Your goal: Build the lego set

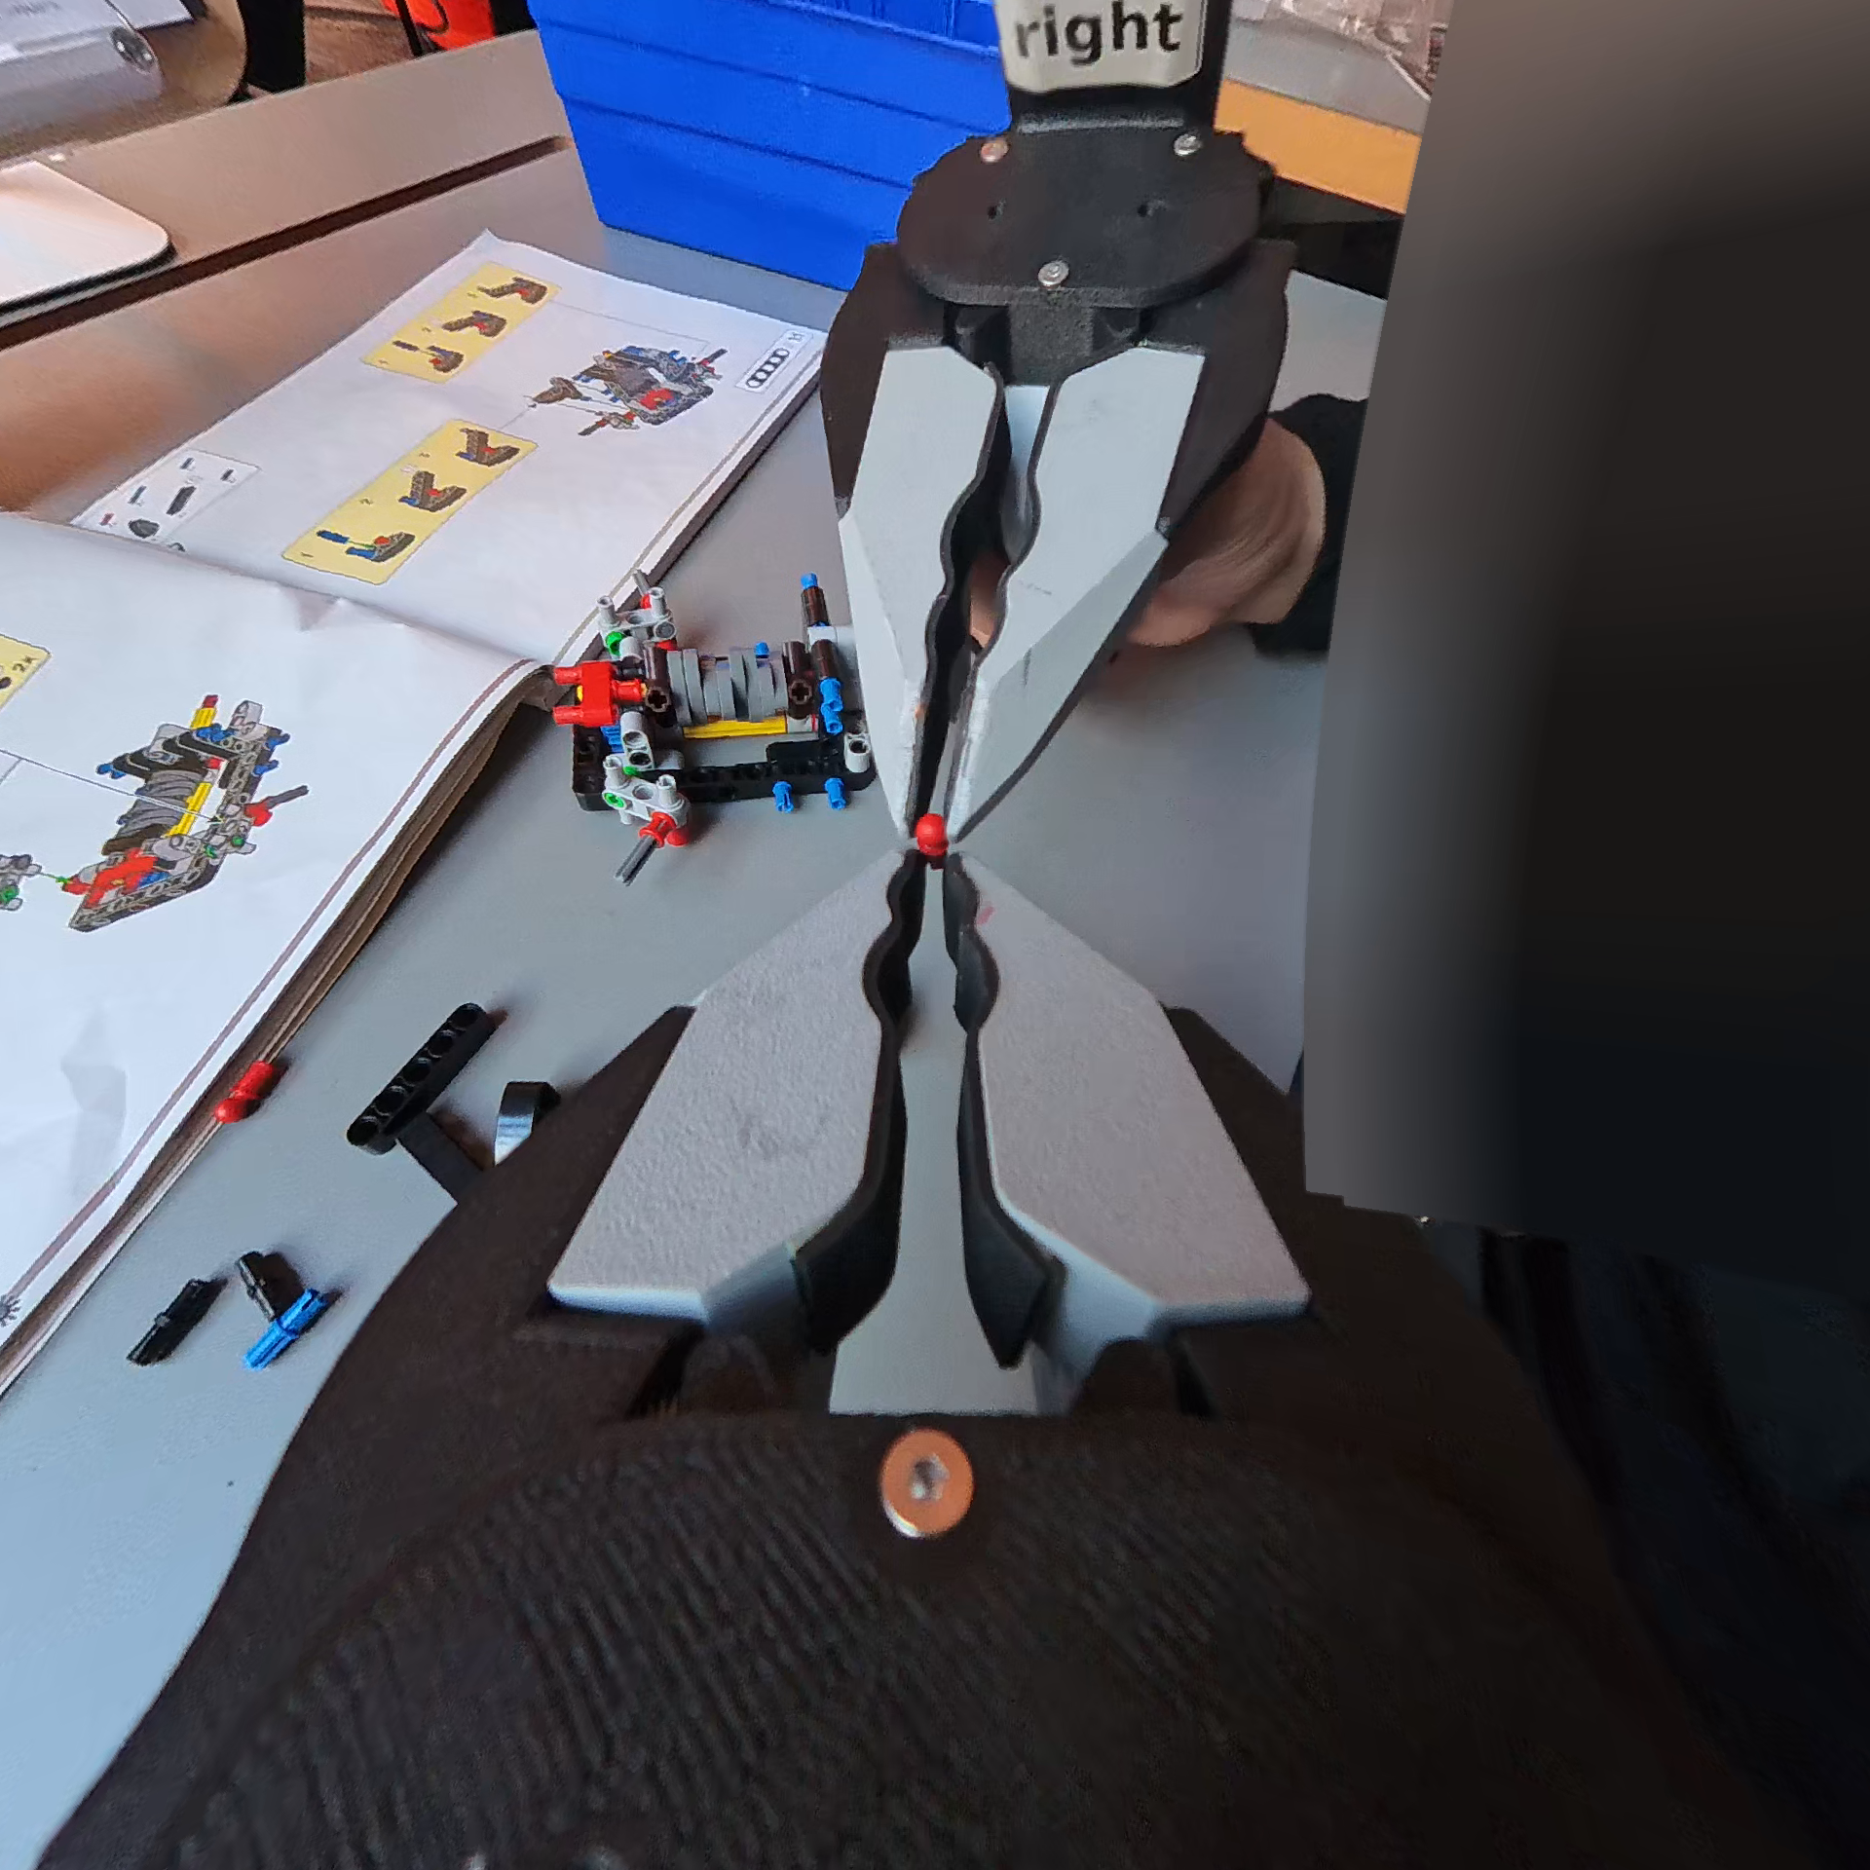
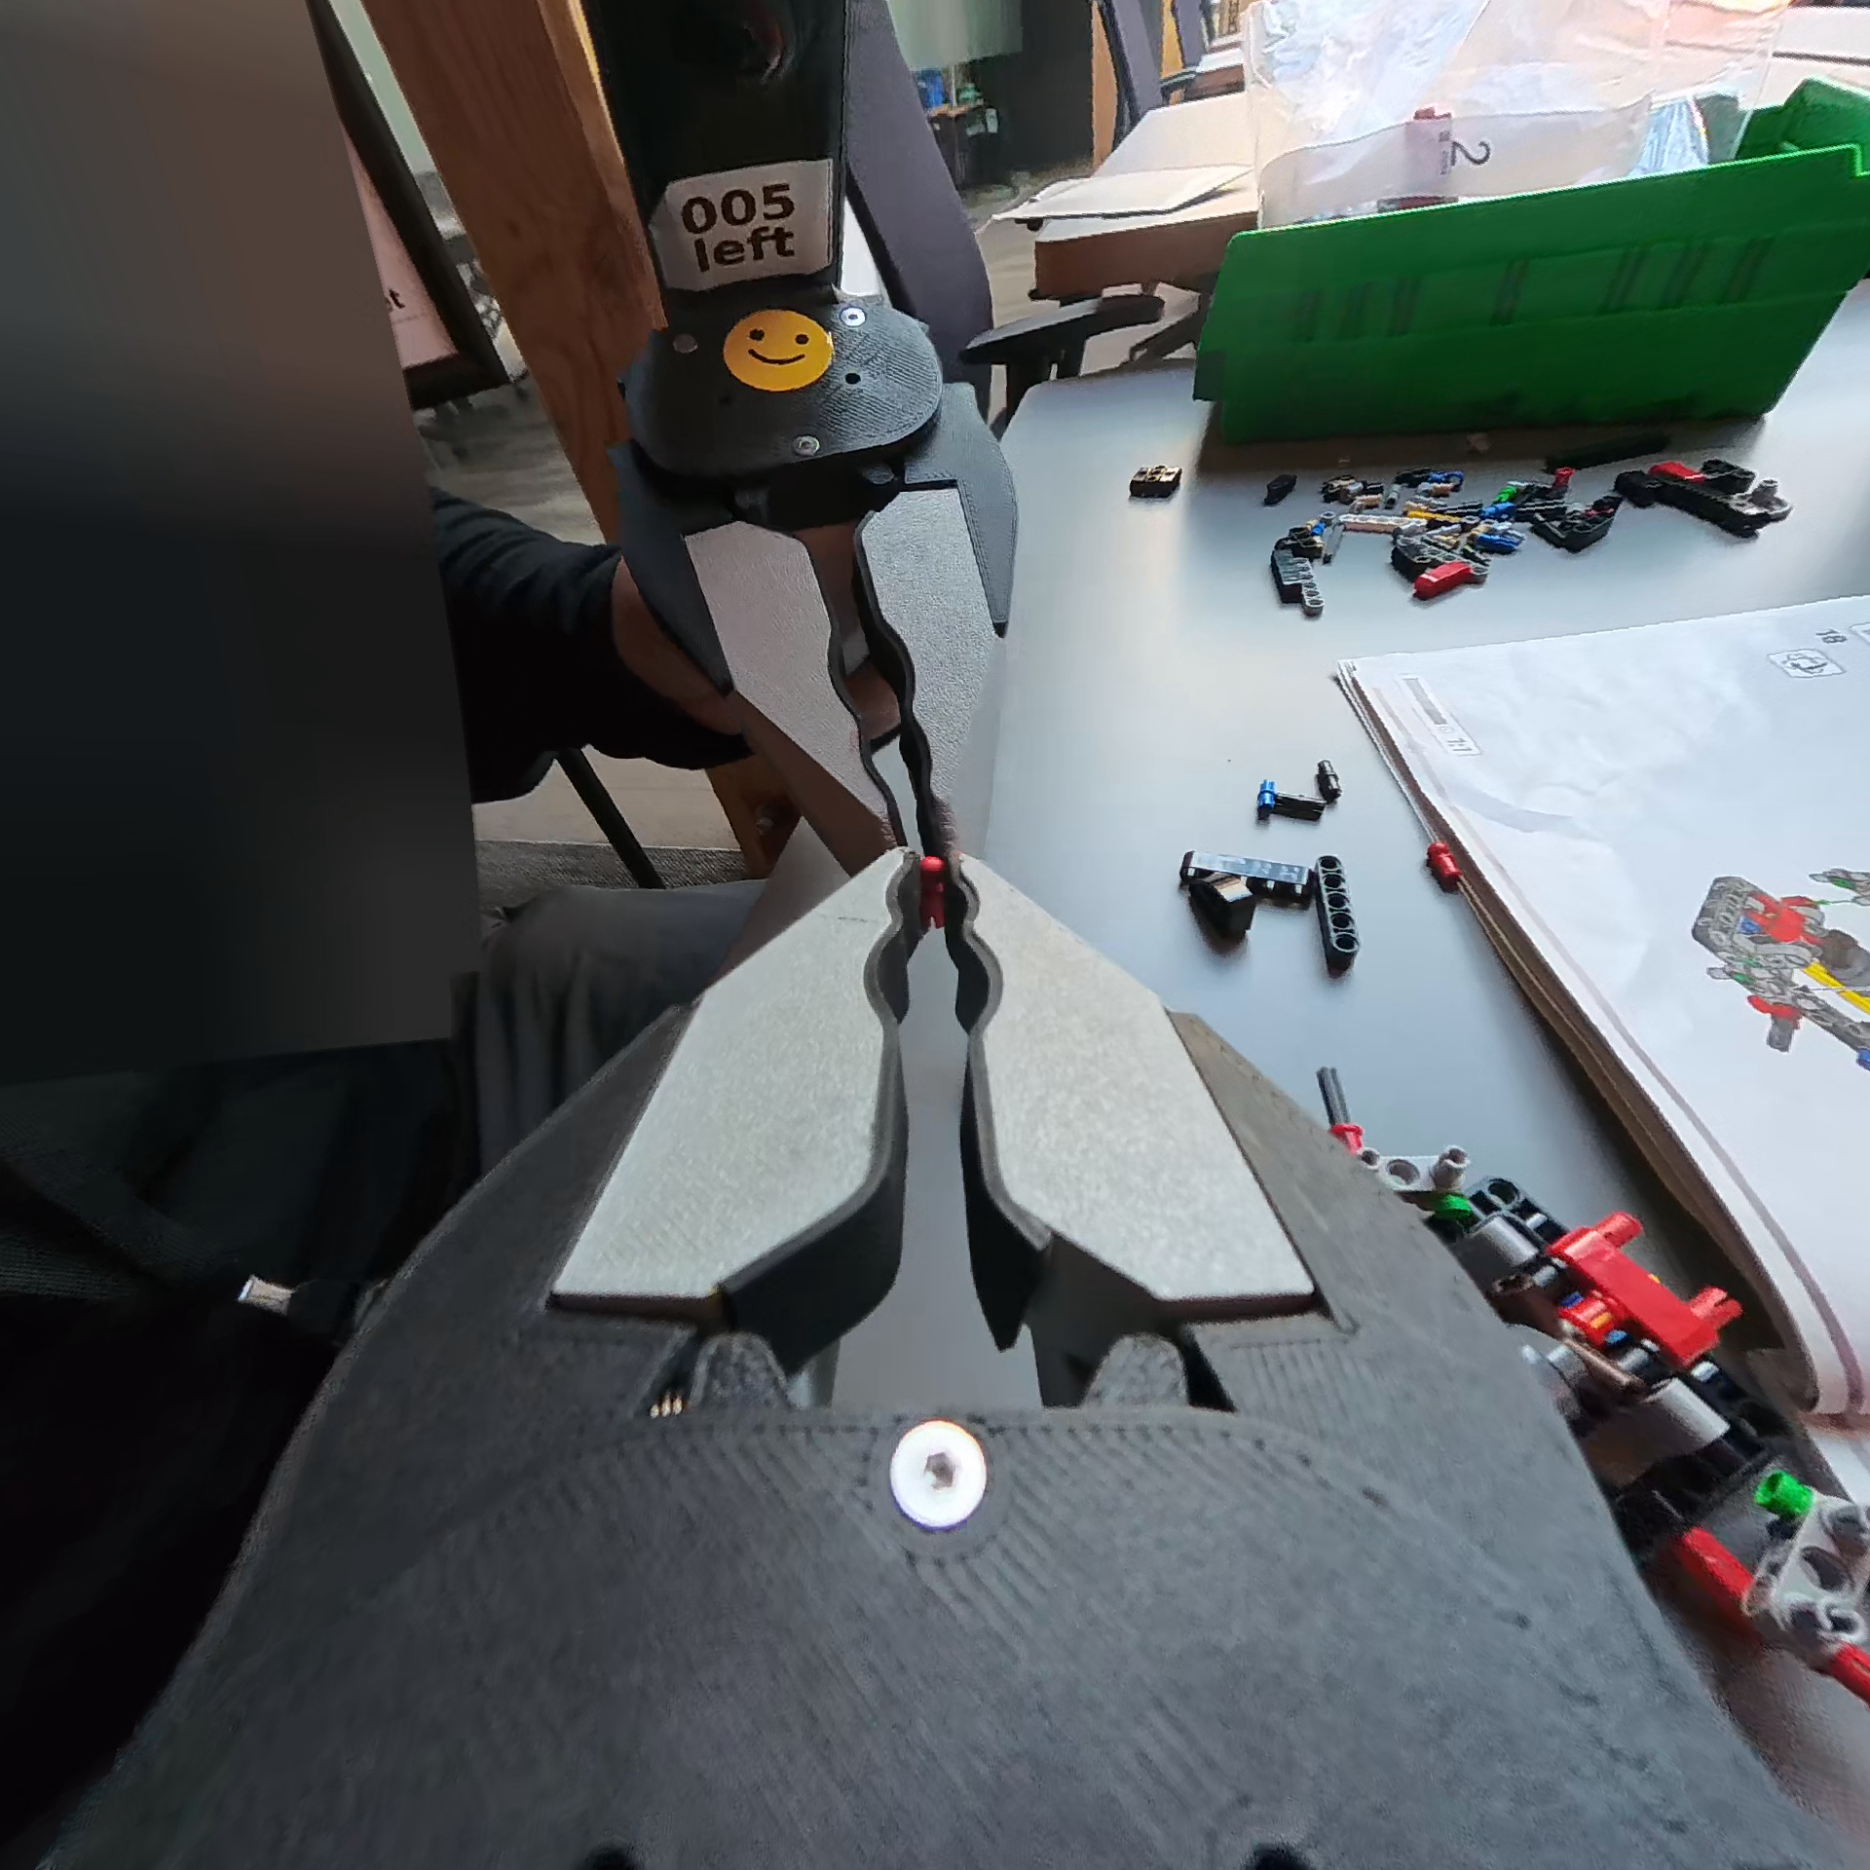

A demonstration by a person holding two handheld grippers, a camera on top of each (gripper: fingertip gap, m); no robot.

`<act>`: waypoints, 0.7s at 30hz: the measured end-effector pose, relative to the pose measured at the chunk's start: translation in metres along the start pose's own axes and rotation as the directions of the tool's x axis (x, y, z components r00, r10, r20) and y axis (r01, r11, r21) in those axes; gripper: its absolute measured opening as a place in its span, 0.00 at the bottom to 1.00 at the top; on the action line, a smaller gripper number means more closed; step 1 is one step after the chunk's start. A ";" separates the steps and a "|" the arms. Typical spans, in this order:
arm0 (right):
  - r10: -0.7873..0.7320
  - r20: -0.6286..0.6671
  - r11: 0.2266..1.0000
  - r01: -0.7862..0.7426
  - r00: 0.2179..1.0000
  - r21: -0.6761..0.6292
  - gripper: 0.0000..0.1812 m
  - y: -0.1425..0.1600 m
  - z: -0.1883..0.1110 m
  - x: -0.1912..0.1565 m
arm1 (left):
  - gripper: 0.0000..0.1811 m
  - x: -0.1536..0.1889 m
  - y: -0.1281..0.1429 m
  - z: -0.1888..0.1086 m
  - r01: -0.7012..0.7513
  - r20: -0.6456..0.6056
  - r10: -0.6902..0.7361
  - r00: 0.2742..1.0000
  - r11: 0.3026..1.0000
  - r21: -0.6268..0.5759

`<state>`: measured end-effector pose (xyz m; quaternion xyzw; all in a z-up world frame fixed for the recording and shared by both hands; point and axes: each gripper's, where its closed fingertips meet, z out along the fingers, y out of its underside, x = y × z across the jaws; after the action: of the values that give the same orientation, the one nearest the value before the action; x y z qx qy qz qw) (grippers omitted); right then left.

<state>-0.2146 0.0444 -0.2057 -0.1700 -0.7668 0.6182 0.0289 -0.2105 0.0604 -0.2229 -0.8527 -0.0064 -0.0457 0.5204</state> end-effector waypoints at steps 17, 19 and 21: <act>0.140 0.056 0.988 -0.143 0.989 0.055 0.00 -0.005 -0.001 0.004 | 0.01 -0.003 -0.005 -0.001 0.086 -0.034 -0.084 0.996 0.994 0.062; 0.166 0.084 0.984 -0.170 0.983 0.054 0.00 -0.004 -0.001 0.002 | 0.01 0.000 -0.005 -0.002 0.086 -0.058 -0.083 0.995 0.994 0.065; 0.179 0.109 0.980 -0.187 0.978 0.067 0.01 -0.007 -0.002 0.000 | 0.04 0.004 -0.007 -0.004 0.075 -0.092 -0.067 0.994 0.993 0.088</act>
<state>-0.2158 0.0451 -0.1988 -0.2067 -0.7242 0.6551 -0.0609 -0.2072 0.0602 -0.2147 -0.8243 -0.0158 -0.1016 0.5567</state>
